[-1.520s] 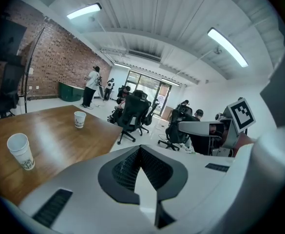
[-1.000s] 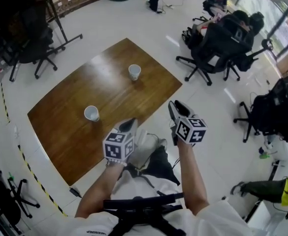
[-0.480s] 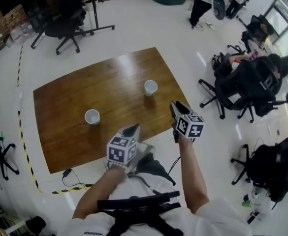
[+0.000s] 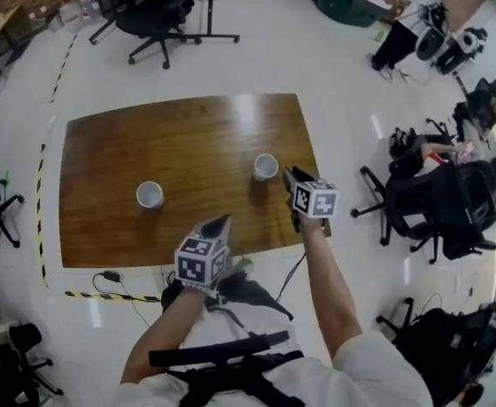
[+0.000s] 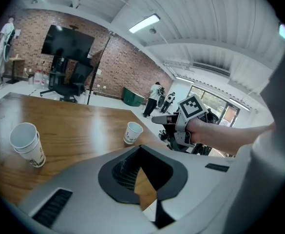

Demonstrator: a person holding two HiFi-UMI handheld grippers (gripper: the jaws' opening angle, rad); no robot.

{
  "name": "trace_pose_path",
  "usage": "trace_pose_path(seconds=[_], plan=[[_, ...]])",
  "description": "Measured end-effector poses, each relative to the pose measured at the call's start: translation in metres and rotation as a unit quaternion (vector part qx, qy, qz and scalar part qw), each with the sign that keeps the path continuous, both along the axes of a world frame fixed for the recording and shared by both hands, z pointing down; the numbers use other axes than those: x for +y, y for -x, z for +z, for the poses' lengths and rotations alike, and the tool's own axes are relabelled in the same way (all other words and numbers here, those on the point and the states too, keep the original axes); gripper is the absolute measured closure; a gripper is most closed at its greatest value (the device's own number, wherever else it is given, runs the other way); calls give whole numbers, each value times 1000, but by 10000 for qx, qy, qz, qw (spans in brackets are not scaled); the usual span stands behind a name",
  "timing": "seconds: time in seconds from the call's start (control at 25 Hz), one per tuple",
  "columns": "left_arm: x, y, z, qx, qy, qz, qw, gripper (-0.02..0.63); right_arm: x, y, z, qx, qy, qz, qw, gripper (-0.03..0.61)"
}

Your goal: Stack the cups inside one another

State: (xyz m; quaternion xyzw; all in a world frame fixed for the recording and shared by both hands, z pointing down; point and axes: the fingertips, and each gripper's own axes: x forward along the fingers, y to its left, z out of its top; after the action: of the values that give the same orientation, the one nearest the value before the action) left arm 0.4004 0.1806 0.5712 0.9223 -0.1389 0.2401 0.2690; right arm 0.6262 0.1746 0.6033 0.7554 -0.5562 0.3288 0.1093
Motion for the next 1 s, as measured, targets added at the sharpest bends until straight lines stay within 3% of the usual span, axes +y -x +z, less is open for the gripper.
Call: trace_pose_path(seconds=[0.4, 1.0], plan=[[-20, 1, 11, -186, 141, -741, 9970, 621, -51, -13, 42, -138, 419, -667, 9968, 437], [-50, -6, 20, -345, 164, -1031, 9939, 620, -68, -7, 71, -244, 732, -1068, 9913, 477]])
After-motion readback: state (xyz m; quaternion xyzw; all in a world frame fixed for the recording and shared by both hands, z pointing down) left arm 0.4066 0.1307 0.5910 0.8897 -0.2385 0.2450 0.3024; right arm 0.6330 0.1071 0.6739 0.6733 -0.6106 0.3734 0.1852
